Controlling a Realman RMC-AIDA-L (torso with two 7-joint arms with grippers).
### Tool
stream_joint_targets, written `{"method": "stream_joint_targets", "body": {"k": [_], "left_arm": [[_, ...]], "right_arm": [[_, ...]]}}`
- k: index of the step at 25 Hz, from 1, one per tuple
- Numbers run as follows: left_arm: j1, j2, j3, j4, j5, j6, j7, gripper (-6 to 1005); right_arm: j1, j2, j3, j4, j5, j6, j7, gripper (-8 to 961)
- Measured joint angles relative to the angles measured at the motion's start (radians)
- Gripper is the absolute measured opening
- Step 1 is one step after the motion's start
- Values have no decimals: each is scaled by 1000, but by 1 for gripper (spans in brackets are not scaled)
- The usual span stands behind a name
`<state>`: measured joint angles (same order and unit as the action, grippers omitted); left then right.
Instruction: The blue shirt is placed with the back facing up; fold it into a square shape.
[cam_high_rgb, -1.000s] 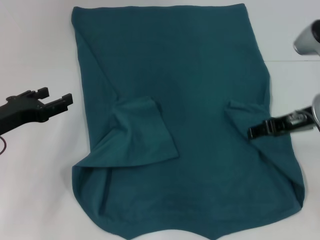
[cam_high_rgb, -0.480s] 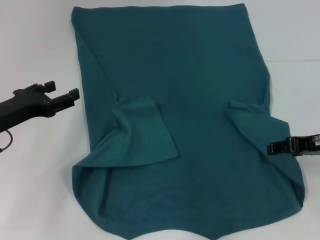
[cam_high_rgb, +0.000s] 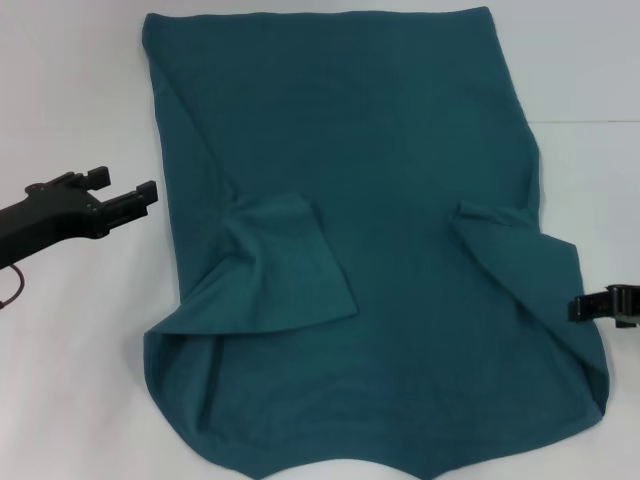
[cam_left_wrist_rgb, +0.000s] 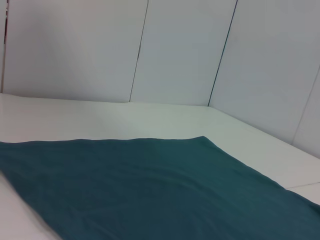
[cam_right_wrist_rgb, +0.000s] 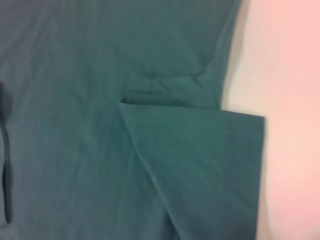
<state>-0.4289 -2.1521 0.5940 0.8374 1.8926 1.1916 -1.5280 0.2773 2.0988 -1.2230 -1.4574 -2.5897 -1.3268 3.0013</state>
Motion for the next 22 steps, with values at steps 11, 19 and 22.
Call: {"method": "stream_joint_targets", "body": {"k": [11, 19, 22], "left_arm": [[-12, 0, 2, -11, -1, 0, 15, 796], [-12, 0, 0, -11, -1, 0, 23, 797], [-10, 0, 0, -11, -1, 0, 23, 797]], "right_arm": [[-35, 3, -8, 11, 63, 5, -5, 670], [-26, 3, -14, 26, 66, 8, -3, 670], [-25, 3, -16, 26, 66, 7, -1, 669]]}}
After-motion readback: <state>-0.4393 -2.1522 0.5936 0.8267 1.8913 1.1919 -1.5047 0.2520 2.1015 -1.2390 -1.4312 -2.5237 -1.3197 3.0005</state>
